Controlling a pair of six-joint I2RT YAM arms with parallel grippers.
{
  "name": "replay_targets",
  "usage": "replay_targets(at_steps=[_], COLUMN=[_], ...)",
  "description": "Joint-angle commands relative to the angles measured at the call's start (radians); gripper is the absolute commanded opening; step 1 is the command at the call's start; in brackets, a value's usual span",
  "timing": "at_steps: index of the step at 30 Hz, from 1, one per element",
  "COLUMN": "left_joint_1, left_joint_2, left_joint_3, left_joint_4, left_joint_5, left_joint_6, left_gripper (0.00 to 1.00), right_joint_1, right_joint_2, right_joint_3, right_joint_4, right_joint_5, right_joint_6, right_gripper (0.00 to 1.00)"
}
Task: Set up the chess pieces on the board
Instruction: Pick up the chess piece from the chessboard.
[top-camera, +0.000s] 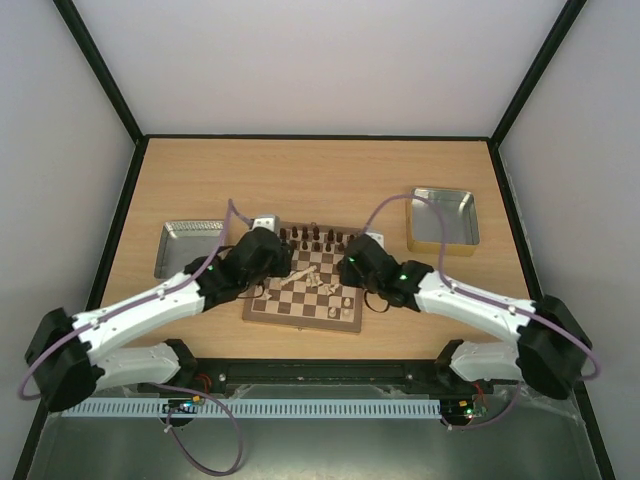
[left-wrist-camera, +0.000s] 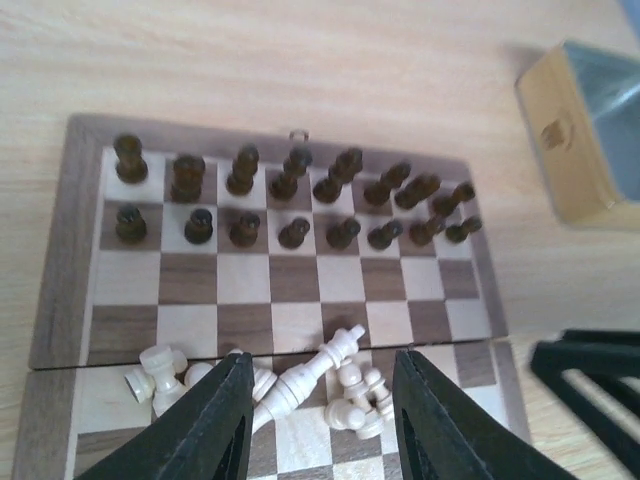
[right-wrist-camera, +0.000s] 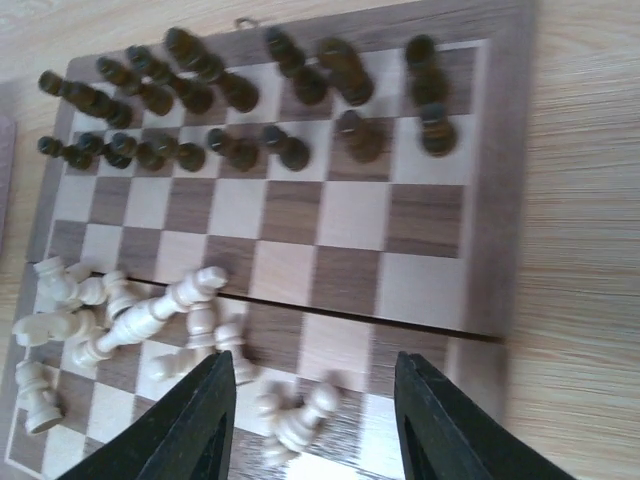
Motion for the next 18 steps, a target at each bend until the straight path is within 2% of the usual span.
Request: replay_targets(at_steps=[1, 7, 12, 18], left_joint_1=[0.014, 0.091, 0.162, 0.217], left_joint_2=[-0.116, -0.246, -0.309, -0.338], left_joint_3=[-0.063, -0.158, -0.214, -0.24], left_joint_4=[0.092, 0.116, 0.133, 0.126], left_joint_5=[-0.123, -0.145, -0.089, -0.051], left_joint_6=[-0.012, -0.028, -0.042, -0.046], left_gripper=[0.42, 0.42, 0.42, 0.42], right_joint_1=[0.058, 0.125, 0.157, 0.174], right_joint_2=[0.13, 0.292, 0.359, 0.442], right_joint_3=[0.114, 0.21, 0.269, 0.353], right_joint_4=[-0.005, -0.047, -0.056, -0.104], right_joint_5=[-0.008, -0.063, -0.106, -0.059], right_joint_6=[-0.074, -0.1, -0.134, -0.14], right_gripper=[0.4, 0.24, 0.28, 0.32])
